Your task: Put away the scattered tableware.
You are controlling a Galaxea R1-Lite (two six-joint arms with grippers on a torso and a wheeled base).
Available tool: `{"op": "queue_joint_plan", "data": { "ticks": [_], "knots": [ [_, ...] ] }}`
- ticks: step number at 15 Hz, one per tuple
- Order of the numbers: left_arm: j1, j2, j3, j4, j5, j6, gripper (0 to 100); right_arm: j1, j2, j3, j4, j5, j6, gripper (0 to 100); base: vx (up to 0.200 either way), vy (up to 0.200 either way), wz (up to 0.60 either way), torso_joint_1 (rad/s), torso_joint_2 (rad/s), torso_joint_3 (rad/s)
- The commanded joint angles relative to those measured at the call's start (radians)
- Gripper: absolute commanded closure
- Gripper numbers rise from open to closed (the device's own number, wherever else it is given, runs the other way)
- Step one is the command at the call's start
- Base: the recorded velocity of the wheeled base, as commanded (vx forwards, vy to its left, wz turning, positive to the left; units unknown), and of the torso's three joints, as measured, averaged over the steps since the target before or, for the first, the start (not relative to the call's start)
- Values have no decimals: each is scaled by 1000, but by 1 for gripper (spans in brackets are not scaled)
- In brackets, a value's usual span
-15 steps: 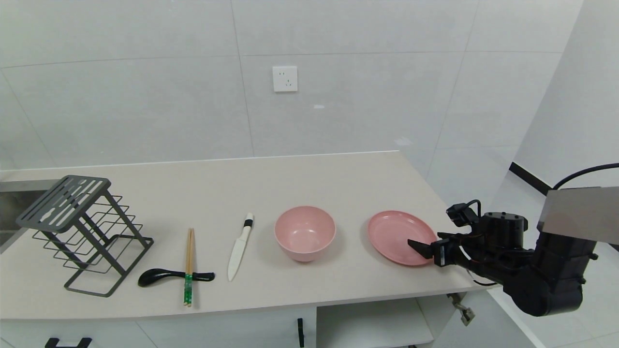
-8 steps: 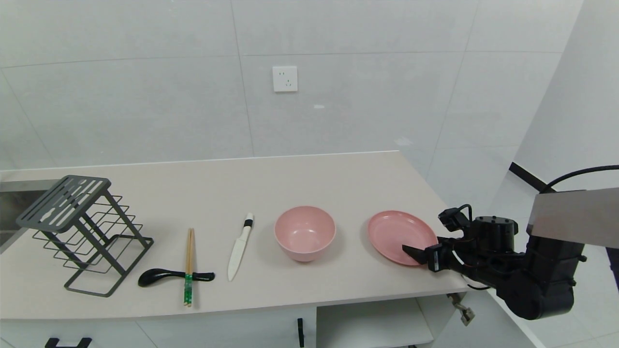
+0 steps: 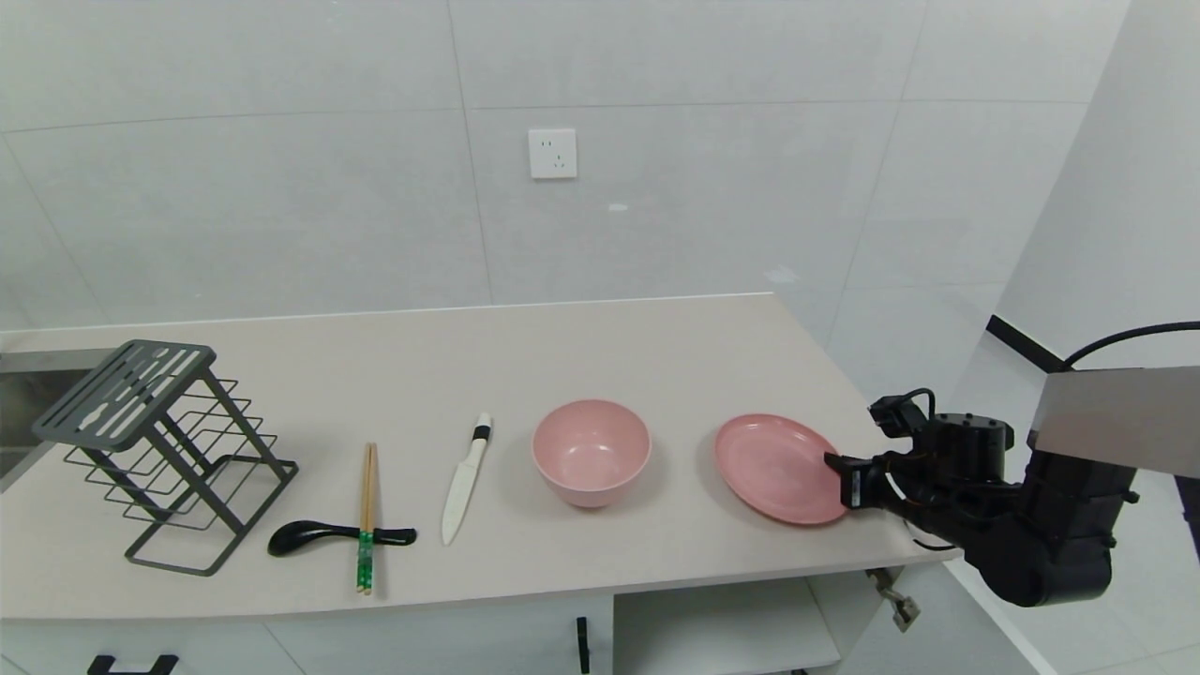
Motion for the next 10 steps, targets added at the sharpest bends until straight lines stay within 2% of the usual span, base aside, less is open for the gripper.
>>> {"op": "queue_joint_plan", "data": {
  "ticks": [1, 3, 10],
  "knots": [
    [2, 1, 0, -1, 0, 0, 0, -20, -8, -16, -1, 0, 7, 100, 0, 0, 0, 0, 0, 0],
    [0, 1, 0, -1, 0, 0, 0, -10, -77, -14, -26, 2, 189, 100, 0, 0, 0, 0, 0, 0],
    [2, 1, 0, -1, 0, 1, 0, 26, -255, 9, -28, 6, 507, 100, 0, 0, 0, 0, 0, 0]
  ]
}}
